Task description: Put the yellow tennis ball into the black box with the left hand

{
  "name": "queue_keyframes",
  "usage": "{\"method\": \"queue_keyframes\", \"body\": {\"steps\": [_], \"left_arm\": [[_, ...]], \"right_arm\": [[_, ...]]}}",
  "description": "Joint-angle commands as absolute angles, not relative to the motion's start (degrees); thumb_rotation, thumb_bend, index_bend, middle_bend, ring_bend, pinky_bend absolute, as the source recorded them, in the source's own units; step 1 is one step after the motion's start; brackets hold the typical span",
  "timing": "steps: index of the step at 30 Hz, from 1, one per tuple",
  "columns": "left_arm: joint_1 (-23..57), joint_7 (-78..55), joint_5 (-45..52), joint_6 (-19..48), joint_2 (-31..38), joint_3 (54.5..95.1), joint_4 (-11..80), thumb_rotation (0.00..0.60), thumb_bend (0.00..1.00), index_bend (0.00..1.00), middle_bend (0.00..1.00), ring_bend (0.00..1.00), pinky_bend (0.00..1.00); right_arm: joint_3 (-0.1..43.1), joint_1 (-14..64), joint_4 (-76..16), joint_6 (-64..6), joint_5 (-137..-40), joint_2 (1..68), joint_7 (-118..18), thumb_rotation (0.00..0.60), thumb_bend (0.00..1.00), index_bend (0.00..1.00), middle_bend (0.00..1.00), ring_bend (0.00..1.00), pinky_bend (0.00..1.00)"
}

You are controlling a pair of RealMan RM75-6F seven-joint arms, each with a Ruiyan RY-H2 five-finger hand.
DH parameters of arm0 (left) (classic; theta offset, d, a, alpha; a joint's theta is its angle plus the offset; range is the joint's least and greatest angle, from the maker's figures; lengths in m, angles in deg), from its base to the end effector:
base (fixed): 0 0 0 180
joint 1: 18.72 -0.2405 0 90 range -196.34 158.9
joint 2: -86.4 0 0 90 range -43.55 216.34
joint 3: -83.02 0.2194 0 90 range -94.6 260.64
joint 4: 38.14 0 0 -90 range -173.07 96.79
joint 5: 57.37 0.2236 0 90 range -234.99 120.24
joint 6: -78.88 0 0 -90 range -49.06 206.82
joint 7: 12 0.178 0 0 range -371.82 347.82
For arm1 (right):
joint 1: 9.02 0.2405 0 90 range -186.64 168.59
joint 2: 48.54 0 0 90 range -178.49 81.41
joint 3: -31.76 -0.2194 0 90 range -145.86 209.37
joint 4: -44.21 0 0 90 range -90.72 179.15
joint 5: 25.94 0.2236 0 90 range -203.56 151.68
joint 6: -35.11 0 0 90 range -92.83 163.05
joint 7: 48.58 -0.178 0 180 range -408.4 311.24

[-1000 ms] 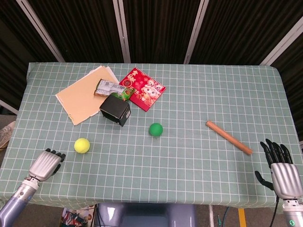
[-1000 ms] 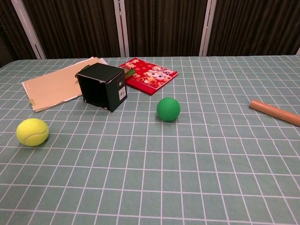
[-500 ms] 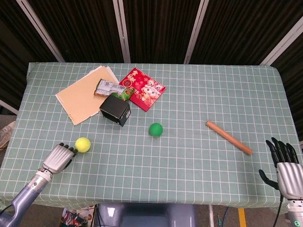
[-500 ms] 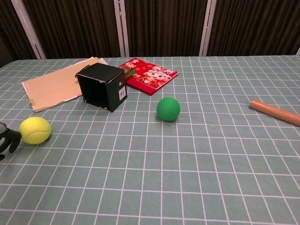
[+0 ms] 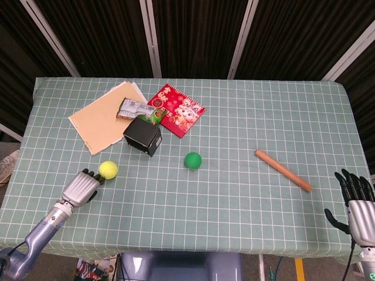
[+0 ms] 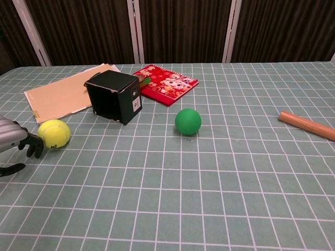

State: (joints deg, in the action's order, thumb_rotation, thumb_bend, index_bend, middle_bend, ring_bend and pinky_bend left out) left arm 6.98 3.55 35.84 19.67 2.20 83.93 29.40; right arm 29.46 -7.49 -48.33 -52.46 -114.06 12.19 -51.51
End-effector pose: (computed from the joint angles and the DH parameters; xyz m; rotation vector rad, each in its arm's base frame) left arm -0.2602 0.2895 -0.0210 -2.0615 -0.5405 -0.5693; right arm -0.2919 -0.1947 0.1503 1.3657 -0.8938 0.9016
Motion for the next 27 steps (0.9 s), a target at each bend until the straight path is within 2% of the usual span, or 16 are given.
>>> {"method": "queue_keyframes", "body": {"steps": [1, 8, 16, 22, 27], "left_arm": [[7.9, 3.0, 35.9, 20.3, 1.6, 83.8, 28.6, 0.6, 0.38, 0.4, 0.42, 0.39, 0.36], [10.2, 2.6, 36.3, 21.3, 0.7, 83.2, 27.0, 0.6, 0.38, 0.39, 0.41, 0.38, 0.29], [11.5, 1.0, 37.0, 20.1, 0.2, 83.1, 26.3, 0.6, 0.38, 0.37, 0.4, 0.36, 0.29], [12.8, 0.6, 35.8, 22.3, -1.0, 82.9, 23.9, 0.6, 0.37, 0.31, 0.34, 0.3, 0.28], [13.6, 0.8, 35.1, 23.1, -1.6, 82.8, 23.2, 0.6, 0.36, 0.29, 0.32, 0.29, 0.28]], "right_arm": [[29.4, -7.5, -48.2, -52.3, -114.0, 12.2, -51.5, 0.6, 0.32, 0.0, 0.0, 0.0, 0.0], [29.2, -7.3, -48.0, -51.9, -113.4, 12.3, -51.3, 0.6, 0.32, 0.0, 0.0, 0.0, 0.0], [29.0, -7.4, -47.9, -52.0, -113.1, 12.3, -51.5, 0.6, 0.32, 0.0, 0.0, 0.0, 0.0], [28.9, -7.5, -47.9, -52.2, -113.0, 12.2, -51.7, 0.6, 0.32, 0.0, 0.0, 0.0, 0.0], [28.8, -7.8, -48.0, -52.9, -113.1, 12.1, -52.1, 0.6, 0.32, 0.0, 0.0, 0.0, 0.0]]}}
